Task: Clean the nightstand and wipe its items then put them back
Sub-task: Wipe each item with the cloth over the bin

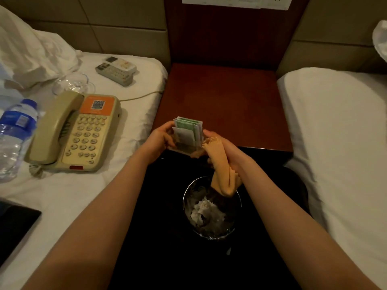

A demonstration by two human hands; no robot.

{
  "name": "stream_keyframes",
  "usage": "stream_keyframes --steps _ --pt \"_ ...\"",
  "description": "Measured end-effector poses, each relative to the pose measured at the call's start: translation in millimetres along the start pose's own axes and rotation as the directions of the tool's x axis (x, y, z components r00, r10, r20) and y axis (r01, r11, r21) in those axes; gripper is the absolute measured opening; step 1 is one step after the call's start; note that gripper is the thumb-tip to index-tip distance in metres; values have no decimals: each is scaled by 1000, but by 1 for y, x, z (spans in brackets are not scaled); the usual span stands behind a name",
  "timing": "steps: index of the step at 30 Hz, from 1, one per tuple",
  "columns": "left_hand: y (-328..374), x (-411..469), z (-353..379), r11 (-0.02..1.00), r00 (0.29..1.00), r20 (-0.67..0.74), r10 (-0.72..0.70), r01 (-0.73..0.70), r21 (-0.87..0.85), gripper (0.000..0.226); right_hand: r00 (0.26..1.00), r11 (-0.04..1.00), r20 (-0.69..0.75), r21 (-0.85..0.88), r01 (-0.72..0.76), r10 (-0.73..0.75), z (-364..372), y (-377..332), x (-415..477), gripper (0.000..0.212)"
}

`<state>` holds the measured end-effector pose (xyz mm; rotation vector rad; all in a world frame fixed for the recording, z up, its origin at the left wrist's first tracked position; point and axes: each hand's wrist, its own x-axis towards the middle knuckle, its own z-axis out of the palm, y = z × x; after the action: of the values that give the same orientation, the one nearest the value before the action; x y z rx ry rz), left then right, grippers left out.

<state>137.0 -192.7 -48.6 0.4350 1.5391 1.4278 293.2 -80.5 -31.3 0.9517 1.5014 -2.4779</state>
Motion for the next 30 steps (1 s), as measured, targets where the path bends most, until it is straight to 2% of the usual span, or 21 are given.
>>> stream_keyframes --steps 2,5,7,9,12,14,16,18,20,22,25,30 --pt "16 4 -8 999 1000 3 16 -16 -36 67 999 996 28 -86 23 -21 4 -16 12 34" --pt "40 6 -20 996 999 12 47 -48 72 74 998 964 33 -261 54 -47 9 -37 41 33" --pt "52 9 -29 992 997 -20 74 -72 102 77 998 919 35 -389 58 -48 15 -49 57 29" --pt "62 14 -41 982 992 -73 107 -94 161 79 999 893 -7 -448 40 -48 25 -61 71 21" --pt "68 31 -64 957 961 -248 123 -48 287 72 995 884 -75 -468 16 -58 46 -79 96 24" --pt "76 42 -77 961 913 -385 136 -27 274 54 991 877 -122 -481 -9 -57 64 -88 119 49" --pt "88 51 -91 962 867 -471 162 -32 272 47 985 890 -168 -455 -33 -49 85 -95 140 65" --pt "102 58 -107 965 820 -552 150 -1 262 46 979 915 -189 -404 -10 -73 107 -102 156 64" --pt "113 62 -124 986 776 -626 77 33 163 43 981 922 -173 -388 10 -83 127 -110 171 59" --pt "124 65 -138 997 758 -652 28 28 75 42 984 913 -155 -408 16 -87 144 -115 187 62" --pt "138 71 -154 995 745 -665 43 32 100 39 987 891 -127 -452 33 -101 164 -126 205 57" --pt "154 88 -164 916 759 -626 176 106 386 30 991 857 -45 -508 83 -122 177 -146 222 47"
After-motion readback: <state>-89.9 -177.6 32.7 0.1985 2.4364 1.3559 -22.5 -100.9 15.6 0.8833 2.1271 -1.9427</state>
